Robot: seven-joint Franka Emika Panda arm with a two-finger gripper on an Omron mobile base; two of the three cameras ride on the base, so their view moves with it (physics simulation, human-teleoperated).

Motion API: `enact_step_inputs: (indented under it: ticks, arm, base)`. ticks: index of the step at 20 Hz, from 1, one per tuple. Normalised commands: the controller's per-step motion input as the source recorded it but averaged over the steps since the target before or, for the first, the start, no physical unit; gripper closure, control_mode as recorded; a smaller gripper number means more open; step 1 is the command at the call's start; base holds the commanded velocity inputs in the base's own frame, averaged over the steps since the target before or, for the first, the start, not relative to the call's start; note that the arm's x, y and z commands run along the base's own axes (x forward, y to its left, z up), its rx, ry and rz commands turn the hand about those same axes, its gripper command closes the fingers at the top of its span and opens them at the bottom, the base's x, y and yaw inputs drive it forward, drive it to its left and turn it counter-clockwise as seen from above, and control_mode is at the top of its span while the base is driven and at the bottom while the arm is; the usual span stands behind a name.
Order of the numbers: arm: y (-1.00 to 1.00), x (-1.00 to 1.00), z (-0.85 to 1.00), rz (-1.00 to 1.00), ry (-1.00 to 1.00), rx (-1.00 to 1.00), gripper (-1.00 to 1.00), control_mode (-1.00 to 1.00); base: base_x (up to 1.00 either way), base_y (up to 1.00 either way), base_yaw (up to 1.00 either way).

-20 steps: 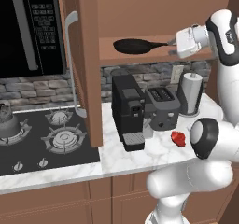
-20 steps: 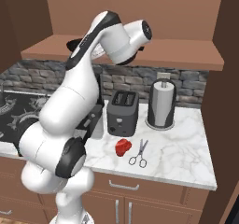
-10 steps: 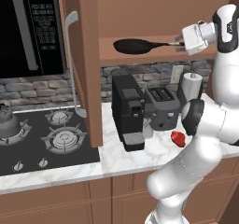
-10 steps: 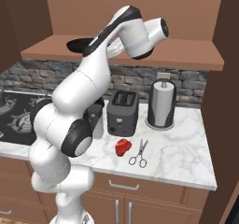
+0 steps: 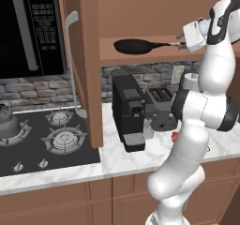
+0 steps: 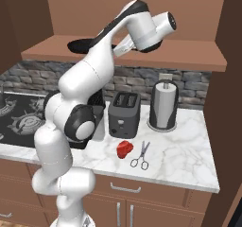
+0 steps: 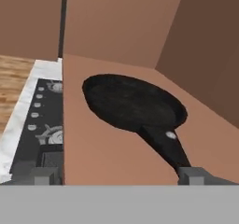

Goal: Pick the pan from the cabinet and place it on the stove. Then turn on the stove burner for the pan.

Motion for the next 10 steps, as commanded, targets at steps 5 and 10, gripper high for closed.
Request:
enact_step_inputs:
  ticks: [5,10]
  arm:
    - [-0.11,0.32,-0.19,0.00,0.00,-0.04,-1.00,-1.00]
    - [-0.02,0.27,-0.30,0.00,0.00,-0.03,-1.00,-1.00]
  base:
    - [0.00,0.00,0.00]
    - [0.00,0.00,0.00]
